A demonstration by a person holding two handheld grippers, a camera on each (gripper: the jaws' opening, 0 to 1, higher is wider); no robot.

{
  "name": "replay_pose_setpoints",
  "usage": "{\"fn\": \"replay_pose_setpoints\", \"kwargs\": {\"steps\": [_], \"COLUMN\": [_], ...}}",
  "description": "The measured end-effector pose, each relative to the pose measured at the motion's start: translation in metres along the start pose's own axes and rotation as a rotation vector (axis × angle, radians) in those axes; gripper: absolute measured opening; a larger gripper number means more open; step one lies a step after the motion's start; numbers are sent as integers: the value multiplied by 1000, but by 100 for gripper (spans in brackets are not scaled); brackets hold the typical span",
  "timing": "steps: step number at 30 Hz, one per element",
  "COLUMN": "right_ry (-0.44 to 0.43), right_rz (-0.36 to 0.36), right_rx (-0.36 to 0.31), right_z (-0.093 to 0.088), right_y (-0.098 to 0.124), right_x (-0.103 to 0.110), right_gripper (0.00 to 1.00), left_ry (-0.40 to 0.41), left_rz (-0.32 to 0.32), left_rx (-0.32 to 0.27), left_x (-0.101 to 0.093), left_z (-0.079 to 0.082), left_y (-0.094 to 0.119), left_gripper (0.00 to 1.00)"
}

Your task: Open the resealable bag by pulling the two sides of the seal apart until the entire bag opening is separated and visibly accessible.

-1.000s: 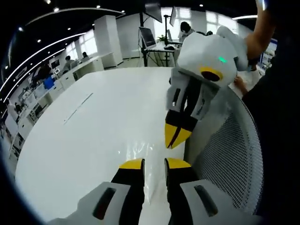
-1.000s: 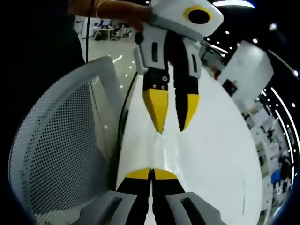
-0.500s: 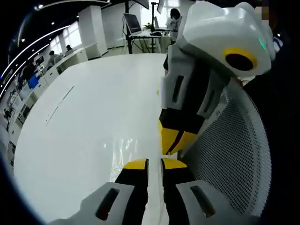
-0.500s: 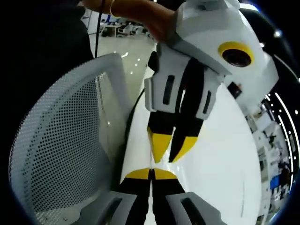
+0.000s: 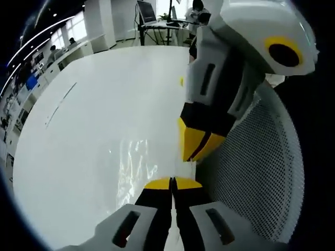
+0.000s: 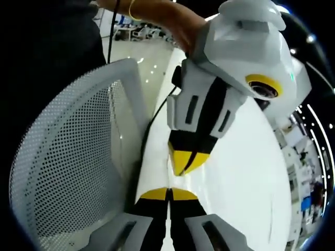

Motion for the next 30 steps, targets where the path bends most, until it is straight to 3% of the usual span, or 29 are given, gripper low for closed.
{"fn": "replay_pose_setpoints", "kwargs": {"steps": [4, 8, 13, 18, 22, 30], "right_ry": [-7, -33, -59, -103, -115, -143], "right_rz": [-6, -26, -105, -155, -176, -214], "right_rx": [4, 7, 24, 10, 4, 13], "right_z": [-2, -2, 2, 9, 14, 17], "right_y": [1, 3, 6, 5, 1, -1], "right_x": [0, -3, -15, -19, -20, -21], "right_gripper": [0, 0, 0, 0, 0, 0], "left_ry": [34, -10, -12, 44, 19, -21], "left_rz": [62, 125, 188, 192, 209, 316], "left_rx": [-54, -71, -74, -143, -136, -200], "left_x": [6, 8, 9, 13, 15, 28], "left_z": [5, 11, 18, 26, 27, 38], "left_y": [5, 11, 17, 21, 21, 34], "left_gripper": [0, 0, 0, 0, 0, 0]}}
Point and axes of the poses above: the point that each gripper's makers call its tool centre point, and the gripper's own axes: y roughly backward along the fingers, x roughly to its left, z roughly out of its top, the point moved 6 cm from there along y, roughly backward along the fingers, and after that the axes turned 1 degree about x, right-handed, at the moved point
